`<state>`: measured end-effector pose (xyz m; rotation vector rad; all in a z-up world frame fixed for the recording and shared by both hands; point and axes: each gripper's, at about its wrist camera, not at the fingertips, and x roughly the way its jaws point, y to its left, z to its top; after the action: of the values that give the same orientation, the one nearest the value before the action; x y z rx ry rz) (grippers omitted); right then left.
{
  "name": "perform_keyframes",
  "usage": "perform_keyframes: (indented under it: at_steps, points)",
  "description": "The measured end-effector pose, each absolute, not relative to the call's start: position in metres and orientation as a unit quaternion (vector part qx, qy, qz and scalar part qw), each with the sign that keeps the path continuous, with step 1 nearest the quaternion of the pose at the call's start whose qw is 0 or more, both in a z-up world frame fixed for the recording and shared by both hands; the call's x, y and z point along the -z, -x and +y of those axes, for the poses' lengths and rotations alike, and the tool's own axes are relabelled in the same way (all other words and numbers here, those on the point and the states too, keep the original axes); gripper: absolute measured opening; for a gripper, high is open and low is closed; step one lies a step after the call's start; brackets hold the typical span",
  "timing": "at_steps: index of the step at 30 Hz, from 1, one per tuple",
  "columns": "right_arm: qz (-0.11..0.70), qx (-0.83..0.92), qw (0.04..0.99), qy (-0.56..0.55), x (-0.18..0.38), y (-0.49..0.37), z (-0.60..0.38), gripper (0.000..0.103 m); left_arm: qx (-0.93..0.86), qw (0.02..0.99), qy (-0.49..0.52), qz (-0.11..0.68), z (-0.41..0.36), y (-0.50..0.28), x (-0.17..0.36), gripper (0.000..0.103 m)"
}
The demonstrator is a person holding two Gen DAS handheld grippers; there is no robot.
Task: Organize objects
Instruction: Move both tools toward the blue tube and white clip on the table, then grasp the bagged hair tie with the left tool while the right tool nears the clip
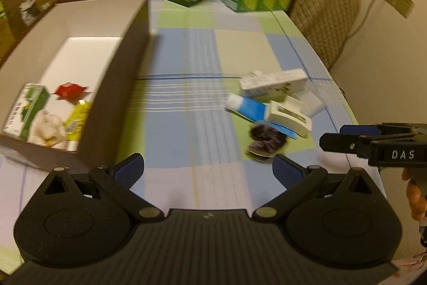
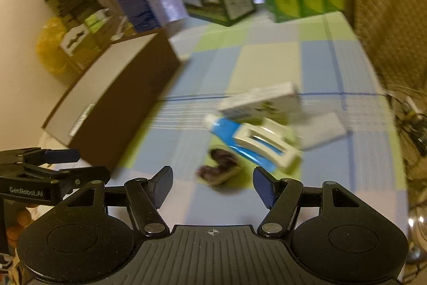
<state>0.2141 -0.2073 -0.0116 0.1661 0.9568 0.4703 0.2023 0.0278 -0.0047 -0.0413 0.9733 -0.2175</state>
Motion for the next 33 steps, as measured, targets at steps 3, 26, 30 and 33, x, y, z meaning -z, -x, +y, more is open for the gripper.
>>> perform_keyframes:
  at_steps: [3,26,30,33]
  points:
    - [0.458,-0.204,0.861,-0.085,0.013,-0.212,-0.222,0.064,0.119,0.874,0.011,0.471,0.012,-0.207,0.011,0.101]
    - [0.473,-0.118,0.867,-0.108,0.033,-0.225,-0.287,0.064,0.191,0.851,-0.05,0.486,-0.062,-0.25,0.058,0.09]
    - [0.477,-0.112,0.864,-0.11,0.037,-0.229,-0.291,0.064,0.199,0.847,-0.053,0.49,-0.068,-0.26,0.068,0.088]
    - [0.481,-0.108,0.863,-0.111,0.04,-0.232,-0.295,0.064,0.197,0.846,-0.058,0.492,-0.072,-0.268,0.075,0.088]
